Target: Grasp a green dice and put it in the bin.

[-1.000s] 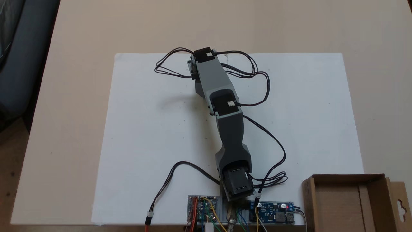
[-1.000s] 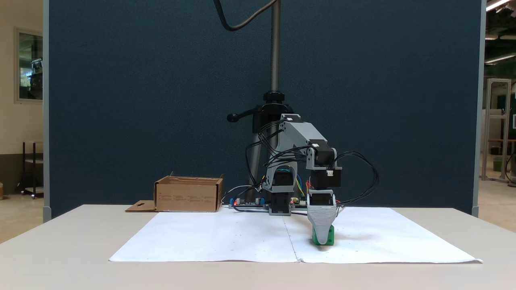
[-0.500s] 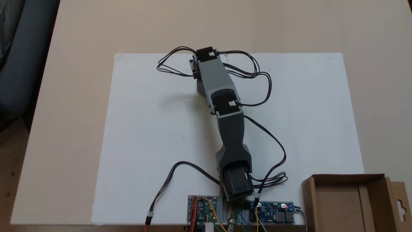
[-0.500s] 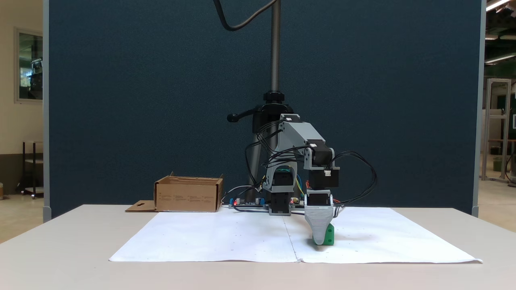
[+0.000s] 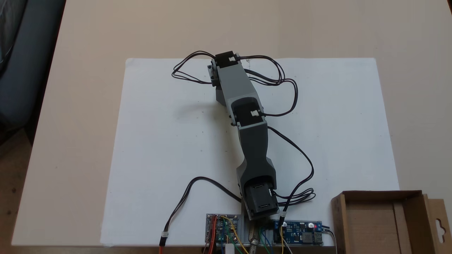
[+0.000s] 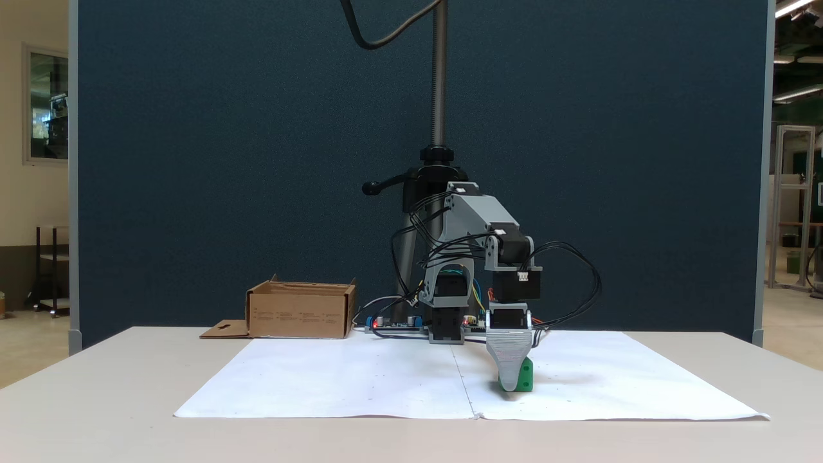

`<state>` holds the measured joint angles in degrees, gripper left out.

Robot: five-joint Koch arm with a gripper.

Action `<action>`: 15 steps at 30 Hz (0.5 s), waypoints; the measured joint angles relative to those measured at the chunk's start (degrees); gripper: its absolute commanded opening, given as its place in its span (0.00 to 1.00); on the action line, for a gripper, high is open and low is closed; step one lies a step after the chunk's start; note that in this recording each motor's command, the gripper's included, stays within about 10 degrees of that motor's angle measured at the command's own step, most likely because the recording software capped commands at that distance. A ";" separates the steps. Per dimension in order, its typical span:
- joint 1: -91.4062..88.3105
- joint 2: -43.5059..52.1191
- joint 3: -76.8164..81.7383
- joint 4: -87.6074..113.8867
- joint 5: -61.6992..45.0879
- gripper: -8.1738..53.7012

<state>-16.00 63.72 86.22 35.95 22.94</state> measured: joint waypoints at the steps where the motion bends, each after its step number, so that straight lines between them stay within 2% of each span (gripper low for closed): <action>1: -0.26 0.00 0.00 0.00 0.00 0.78; 7: -0.35 0.00 0.00 0.00 0.00 0.78; 12: -0.35 -0.09 0.00 0.00 0.00 0.66; 15: -0.35 0.00 0.00 0.00 0.00 0.55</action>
<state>-16.35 63.72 86.22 35.95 22.94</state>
